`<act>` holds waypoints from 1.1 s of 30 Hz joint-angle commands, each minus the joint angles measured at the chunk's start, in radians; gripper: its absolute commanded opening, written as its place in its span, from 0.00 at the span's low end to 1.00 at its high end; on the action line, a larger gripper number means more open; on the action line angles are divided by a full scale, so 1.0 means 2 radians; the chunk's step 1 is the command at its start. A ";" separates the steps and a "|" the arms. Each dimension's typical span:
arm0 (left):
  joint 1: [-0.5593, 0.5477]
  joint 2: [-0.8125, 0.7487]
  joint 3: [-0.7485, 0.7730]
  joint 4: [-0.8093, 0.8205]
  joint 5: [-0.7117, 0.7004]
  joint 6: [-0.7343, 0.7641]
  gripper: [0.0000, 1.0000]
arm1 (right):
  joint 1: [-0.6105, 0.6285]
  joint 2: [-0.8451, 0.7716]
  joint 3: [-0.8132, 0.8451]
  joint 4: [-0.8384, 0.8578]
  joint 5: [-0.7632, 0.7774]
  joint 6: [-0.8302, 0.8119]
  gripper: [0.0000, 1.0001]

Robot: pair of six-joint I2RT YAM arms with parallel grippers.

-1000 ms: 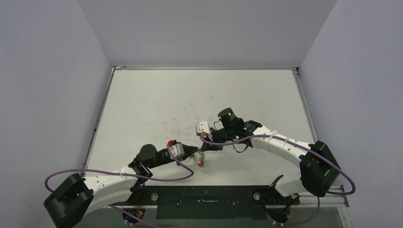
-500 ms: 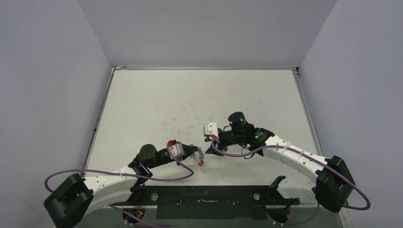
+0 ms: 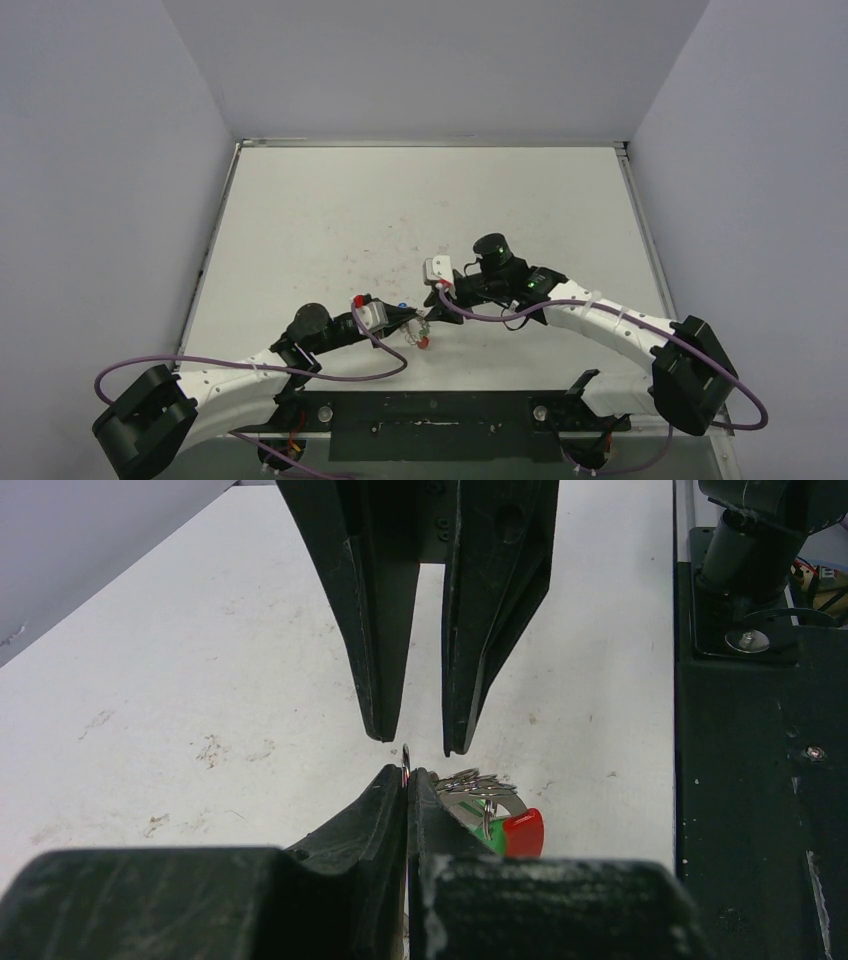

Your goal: Put the keys on the keyring

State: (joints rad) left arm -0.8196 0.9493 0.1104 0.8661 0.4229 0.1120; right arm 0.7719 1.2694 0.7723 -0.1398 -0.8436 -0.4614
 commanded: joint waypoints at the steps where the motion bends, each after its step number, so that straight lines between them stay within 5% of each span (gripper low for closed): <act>1: -0.003 -0.001 0.011 0.037 0.004 -0.004 0.00 | 0.000 0.012 0.028 0.045 -0.039 0.013 0.30; 7: -0.003 0.000 0.012 0.036 0.005 -0.005 0.00 | 0.001 0.021 0.021 0.081 -0.048 0.033 0.31; 15: -0.003 0.002 0.013 0.038 0.006 -0.006 0.00 | 0.001 0.040 0.022 0.094 -0.052 0.038 0.07; 19: -0.003 -0.003 0.013 0.036 0.005 -0.007 0.00 | 0.001 0.043 0.029 0.072 -0.048 0.020 0.10; 24: -0.003 -0.010 0.013 0.028 0.004 -0.006 0.00 | 0.000 0.035 0.023 0.045 -0.036 -0.001 0.38; 28: -0.003 -0.011 0.013 0.028 0.004 -0.006 0.00 | -0.002 0.038 0.022 0.046 -0.037 -0.008 0.37; 33: -0.003 -0.011 0.013 0.027 0.005 -0.006 0.00 | -0.002 0.052 0.028 0.050 -0.059 -0.007 0.21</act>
State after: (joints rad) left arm -0.8211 0.9459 0.1108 0.8627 0.4198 0.1108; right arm 0.7719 1.3434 0.7883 -0.0647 -0.9077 -0.4526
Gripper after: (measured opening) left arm 0.007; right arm 0.258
